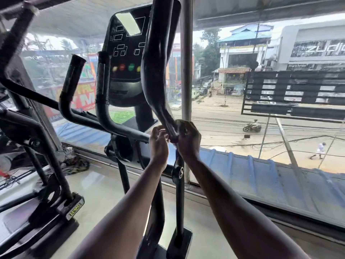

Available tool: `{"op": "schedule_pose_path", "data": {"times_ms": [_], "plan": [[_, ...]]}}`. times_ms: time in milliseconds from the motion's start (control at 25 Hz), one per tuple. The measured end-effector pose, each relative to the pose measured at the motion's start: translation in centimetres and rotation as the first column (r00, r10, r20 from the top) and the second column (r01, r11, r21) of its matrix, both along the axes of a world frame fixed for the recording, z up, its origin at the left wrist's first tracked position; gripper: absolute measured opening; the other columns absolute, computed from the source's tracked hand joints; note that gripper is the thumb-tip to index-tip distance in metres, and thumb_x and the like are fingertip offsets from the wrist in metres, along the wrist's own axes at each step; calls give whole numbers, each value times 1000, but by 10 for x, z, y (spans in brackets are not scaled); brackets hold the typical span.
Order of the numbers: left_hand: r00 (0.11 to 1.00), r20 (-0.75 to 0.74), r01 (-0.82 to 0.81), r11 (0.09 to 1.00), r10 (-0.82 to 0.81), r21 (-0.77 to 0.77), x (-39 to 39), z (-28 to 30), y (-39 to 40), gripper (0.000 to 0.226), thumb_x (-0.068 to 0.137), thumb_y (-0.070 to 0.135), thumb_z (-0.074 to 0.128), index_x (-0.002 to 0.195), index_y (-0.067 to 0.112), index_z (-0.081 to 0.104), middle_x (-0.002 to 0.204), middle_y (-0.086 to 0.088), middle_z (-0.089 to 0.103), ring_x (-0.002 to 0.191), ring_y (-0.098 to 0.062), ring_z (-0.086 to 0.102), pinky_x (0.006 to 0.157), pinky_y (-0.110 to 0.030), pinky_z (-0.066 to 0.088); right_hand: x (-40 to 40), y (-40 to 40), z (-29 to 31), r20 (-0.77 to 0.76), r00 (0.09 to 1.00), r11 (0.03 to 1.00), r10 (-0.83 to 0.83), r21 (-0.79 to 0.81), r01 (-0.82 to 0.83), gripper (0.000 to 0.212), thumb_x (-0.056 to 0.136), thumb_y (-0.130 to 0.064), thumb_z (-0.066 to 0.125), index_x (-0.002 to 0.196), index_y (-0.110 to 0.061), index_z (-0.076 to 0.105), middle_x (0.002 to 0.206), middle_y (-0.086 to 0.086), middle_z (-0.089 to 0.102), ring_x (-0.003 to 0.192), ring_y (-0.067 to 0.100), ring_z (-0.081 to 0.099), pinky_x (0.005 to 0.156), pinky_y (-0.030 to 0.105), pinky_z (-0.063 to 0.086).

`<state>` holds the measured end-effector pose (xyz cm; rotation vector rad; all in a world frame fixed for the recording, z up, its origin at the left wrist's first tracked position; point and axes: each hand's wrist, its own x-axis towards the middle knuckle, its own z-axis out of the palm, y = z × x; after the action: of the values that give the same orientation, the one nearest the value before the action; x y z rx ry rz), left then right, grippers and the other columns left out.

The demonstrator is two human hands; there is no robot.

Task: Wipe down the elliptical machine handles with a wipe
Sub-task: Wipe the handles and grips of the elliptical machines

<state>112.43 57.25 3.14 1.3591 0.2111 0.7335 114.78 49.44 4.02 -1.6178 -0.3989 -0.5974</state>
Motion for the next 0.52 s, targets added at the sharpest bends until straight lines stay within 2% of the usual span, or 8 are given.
{"op": "schedule_pose_path", "data": {"times_ms": [80,160,200,280,360,440,520], "plan": [[998,24,-57,997,58,-43,6,-1,-3,24,85,18,38,79,27,60,84,-8,65,83,-23,59,81,-40,47,7,-3,-8,-107,991,992,74,-91,-84,23,93,-22,48,88,-19,69,86,2,71,79,23,68,68,35,53],[995,49,-84,993,88,-85,15,-2,-6,25,82,20,35,72,28,57,78,-7,60,79,-24,54,78,-41,44,12,-4,-1,-167,983,983,73,-156,-100,24,89,-22,48,90,-18,71,91,4,72,83,26,67,69,30,52],[994,45,-98,990,103,-104,16,-2,-8,28,84,19,33,70,28,55,75,-4,57,77,-23,53,77,-40,42,12,-4,7,-206,975,984,85,-137,-115,26,86,-20,48,93,-19,73,95,5,73,84,25,67,69,28,53],[990,55,-124,982,133,-139,18,0,-12,34,89,16,31,69,30,54,71,0,55,72,-19,50,74,-37,39,6,-1,19,-169,976,988,136,-55,-147,25,83,-25,50,92,-28,74,94,-1,72,83,26,68,71,38,56],[983,84,-149,973,165,-175,20,0,-16,35,93,12,31,71,25,54,71,-2,55,71,-17,51,71,-36,39,2,-2,17,-68,971,973,229,-10,-230,22,87,-25,54,90,-39,71,96,-12,68,88,22,69,73,44,56],[973,99,-189,968,207,-163,23,-2,-17,28,90,17,34,75,22,56,77,-5,58,77,-21,54,74,-37,42,13,-7,1,19,966,957,258,-140,-252,23,87,-15,61,101,-31,70,100,-14,66,92,16,66,77,43,56],[960,127,-226,958,250,-175,23,-2,-16,23,88,19,36,77,19,57,79,-7,58,78,-21,54,73,-36,44,30,-13,-6,43,972,893,231,-405,-194,31,77,-13,71,107,-23,70,100,-7,67,90,13,63,78,39,53]]}}
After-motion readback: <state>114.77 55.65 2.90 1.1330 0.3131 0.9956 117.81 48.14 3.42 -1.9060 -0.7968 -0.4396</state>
